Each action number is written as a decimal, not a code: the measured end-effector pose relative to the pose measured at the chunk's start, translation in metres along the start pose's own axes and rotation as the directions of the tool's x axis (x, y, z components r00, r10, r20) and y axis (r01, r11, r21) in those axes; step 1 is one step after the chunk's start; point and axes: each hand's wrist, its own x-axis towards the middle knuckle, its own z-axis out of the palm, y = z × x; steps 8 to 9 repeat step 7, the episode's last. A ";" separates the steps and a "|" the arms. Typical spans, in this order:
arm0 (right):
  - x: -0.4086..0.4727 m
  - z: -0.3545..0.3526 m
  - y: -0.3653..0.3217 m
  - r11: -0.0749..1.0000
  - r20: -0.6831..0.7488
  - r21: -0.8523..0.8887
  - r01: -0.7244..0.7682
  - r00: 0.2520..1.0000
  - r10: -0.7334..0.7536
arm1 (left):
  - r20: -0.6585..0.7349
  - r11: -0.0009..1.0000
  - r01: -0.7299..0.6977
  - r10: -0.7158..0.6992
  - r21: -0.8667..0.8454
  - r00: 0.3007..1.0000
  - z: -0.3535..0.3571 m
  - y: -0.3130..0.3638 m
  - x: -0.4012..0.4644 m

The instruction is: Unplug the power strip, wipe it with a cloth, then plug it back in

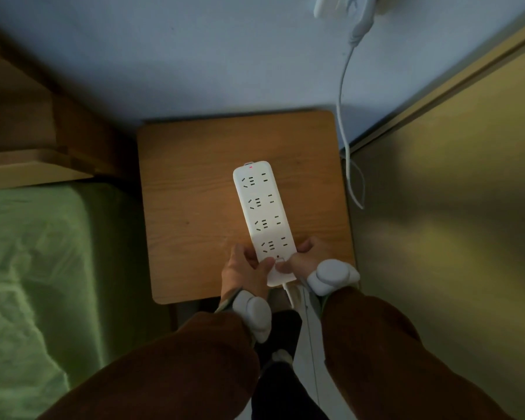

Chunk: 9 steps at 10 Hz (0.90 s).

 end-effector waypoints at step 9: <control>-0.093 -0.029 -0.031 0.960 -0.145 0.003 0.280 0.950 -0.276 | -0.038 0.995 -0.050 0.054 0.087 0.998 -0.050 0.079 -0.047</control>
